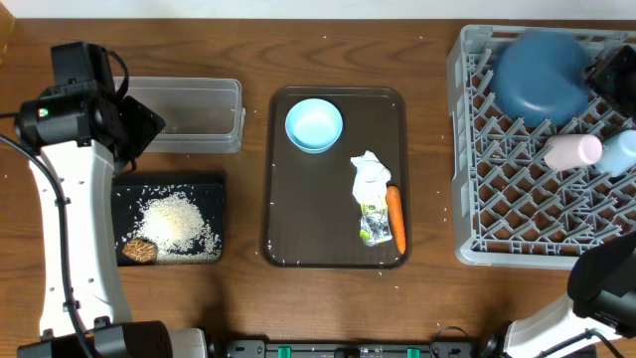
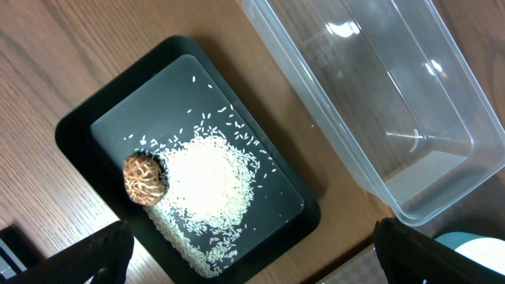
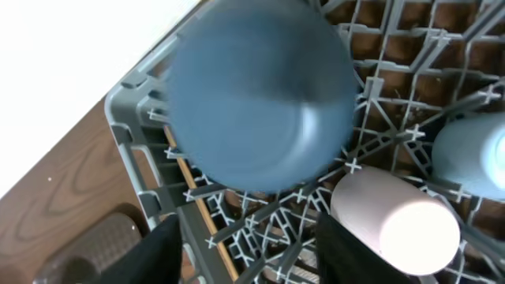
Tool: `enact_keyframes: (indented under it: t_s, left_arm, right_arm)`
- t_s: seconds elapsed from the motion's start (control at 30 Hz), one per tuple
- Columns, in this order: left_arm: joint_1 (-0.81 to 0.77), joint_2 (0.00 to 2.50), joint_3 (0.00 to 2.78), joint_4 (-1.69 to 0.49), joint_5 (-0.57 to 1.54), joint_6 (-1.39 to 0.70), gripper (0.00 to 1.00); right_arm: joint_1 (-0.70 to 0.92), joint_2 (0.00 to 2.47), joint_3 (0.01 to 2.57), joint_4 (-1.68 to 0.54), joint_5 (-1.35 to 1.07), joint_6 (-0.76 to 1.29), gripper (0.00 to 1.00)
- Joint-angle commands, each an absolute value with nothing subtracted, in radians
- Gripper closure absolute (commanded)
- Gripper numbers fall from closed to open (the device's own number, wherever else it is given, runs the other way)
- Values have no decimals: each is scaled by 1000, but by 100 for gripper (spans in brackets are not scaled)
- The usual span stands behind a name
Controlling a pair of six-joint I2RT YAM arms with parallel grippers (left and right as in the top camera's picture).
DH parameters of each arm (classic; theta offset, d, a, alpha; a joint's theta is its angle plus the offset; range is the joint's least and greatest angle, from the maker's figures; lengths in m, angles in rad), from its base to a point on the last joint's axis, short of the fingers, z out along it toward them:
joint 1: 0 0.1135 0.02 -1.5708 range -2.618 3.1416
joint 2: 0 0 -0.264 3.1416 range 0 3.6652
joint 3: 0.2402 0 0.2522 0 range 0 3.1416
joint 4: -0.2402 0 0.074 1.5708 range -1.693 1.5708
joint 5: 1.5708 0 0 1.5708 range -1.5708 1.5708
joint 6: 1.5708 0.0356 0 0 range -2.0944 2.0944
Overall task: Sort waste into correct bins and load items into the dishwasher rack
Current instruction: 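Move the right gripper to the light-blue bowl and grip its rim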
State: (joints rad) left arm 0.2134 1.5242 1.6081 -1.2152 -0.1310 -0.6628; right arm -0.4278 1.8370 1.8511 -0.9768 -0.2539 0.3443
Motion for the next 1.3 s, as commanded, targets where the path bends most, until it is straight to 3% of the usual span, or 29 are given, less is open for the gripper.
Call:
enact_keyframes:
  t_s: [0.0, 0.17, 0.33, 0.6, 0.87, 1.27]
  left_arm:
    - [216, 1509, 1621, -1219, -140, -679, 2]
    - [216, 1509, 1621, -1219, -140, -679, 2]
    - [216, 1509, 1621, -1219, -140, -678, 2]
    - [216, 1509, 1621, -1219, -140, -679, 2]
    - [216, 1509, 1621, -1219, -140, -679, 2]
    - [216, 1509, 1621, -1219, -140, -678, 2]
  right_arm:
    - [-390, 1775, 1845, -980, -294, 304, 46]
    - [-304, 1729, 1845, -982, -384, 254, 34]
    - [-138, 1721, 1845, -953, -420, 235, 1]
    - [159, 1848, 1845, -766, -415, 165, 5]
    - [400, 2082, 1845, -582, -415, 34, 35]
    - [653, 2212, 1845, -612, -225, -129, 31]
